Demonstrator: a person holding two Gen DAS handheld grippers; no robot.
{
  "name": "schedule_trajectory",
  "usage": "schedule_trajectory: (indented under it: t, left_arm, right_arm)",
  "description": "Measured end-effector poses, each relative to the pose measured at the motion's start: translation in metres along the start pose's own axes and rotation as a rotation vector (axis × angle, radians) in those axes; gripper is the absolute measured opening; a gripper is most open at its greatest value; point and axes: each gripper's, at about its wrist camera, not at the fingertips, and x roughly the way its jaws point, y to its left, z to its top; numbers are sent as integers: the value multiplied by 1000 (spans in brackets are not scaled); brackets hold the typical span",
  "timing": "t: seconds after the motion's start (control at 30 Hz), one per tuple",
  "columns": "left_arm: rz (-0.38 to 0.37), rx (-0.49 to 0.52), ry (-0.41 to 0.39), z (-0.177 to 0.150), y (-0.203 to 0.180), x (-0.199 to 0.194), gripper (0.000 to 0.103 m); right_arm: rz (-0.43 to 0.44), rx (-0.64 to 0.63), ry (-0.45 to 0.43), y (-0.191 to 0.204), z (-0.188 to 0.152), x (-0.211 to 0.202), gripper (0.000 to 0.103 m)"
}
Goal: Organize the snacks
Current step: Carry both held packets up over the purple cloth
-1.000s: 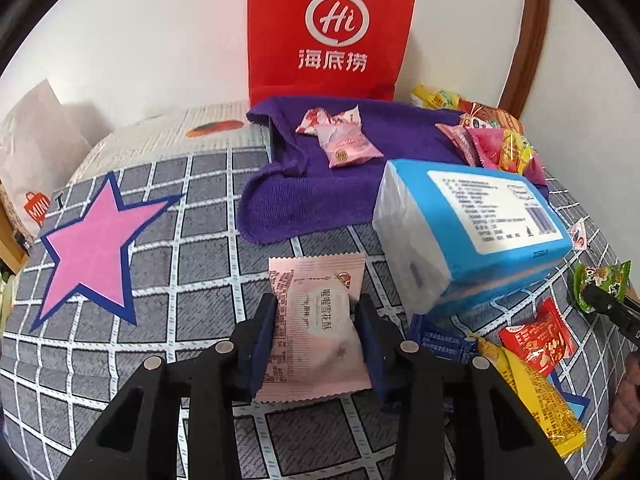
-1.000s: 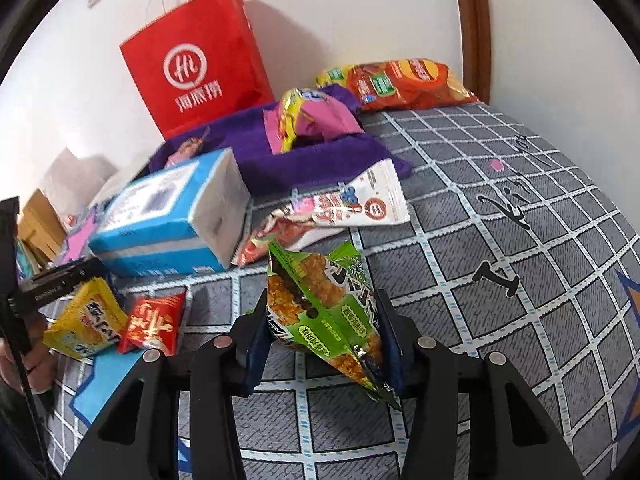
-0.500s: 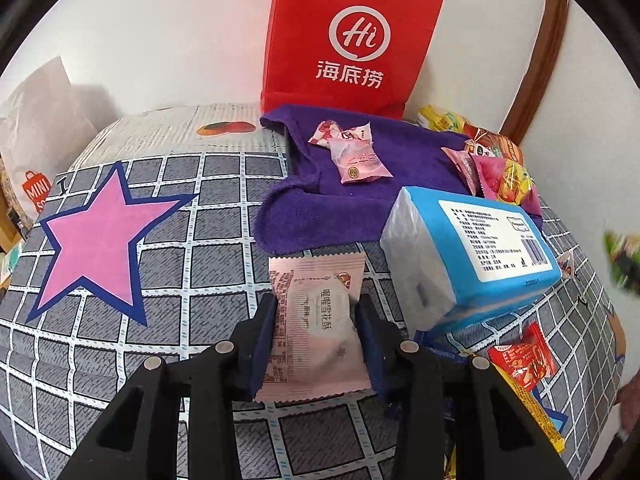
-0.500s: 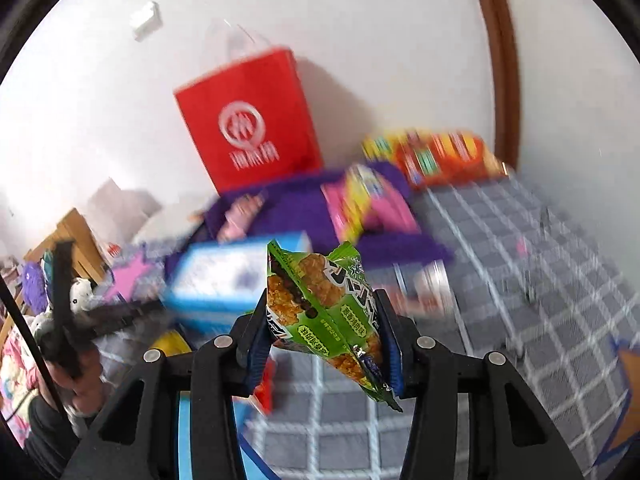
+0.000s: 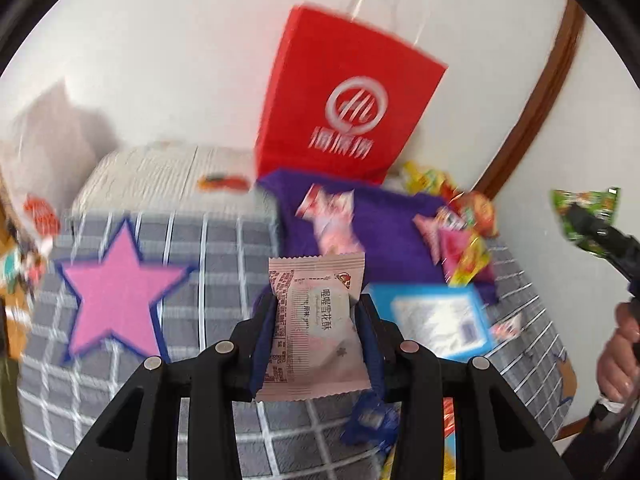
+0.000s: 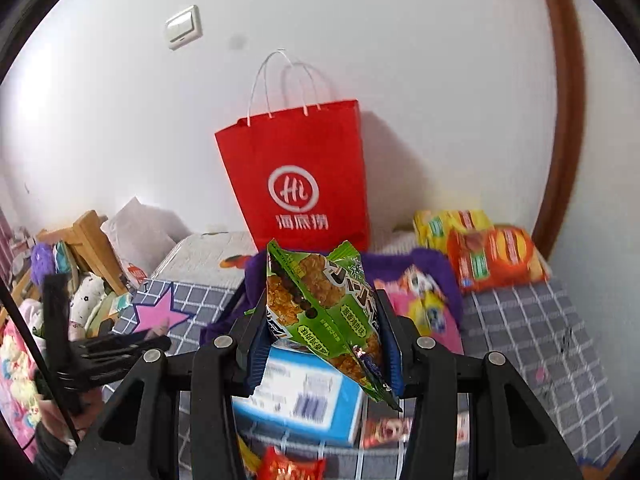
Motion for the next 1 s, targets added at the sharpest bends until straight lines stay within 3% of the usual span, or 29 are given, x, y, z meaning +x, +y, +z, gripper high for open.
schedule_trajectory:
  t: [0.1,0.37,0.47,0.6,0.73,0.87,1.0]
  left_arm:
    - [57,25,-49,30,-13,-10,38]
    - [44,1,-84,84,-26,8,38]
    - [26,-9,-50,93,-27,33,38]
    - [53,20,-4,92,-28,64,38]
    - [83,35,97,83,-22,93,38]
    - [100,26,139,79,-17,104,38]
    - [87,19,153,75,-17,105,38]
  right_arm:
    - [12,-16,15,7,27,15,47]
    - [58,-100,39,15,70,65,47]
    - [68,-115,78,6,65,90,47]
    - [122,-123,207,-13,50,131,47]
    - [105,-206,293,-14,32,158,47]
    - [87,-232,404,-14,15,179,47]
    - [67,-237,444,-17,8,190,47]
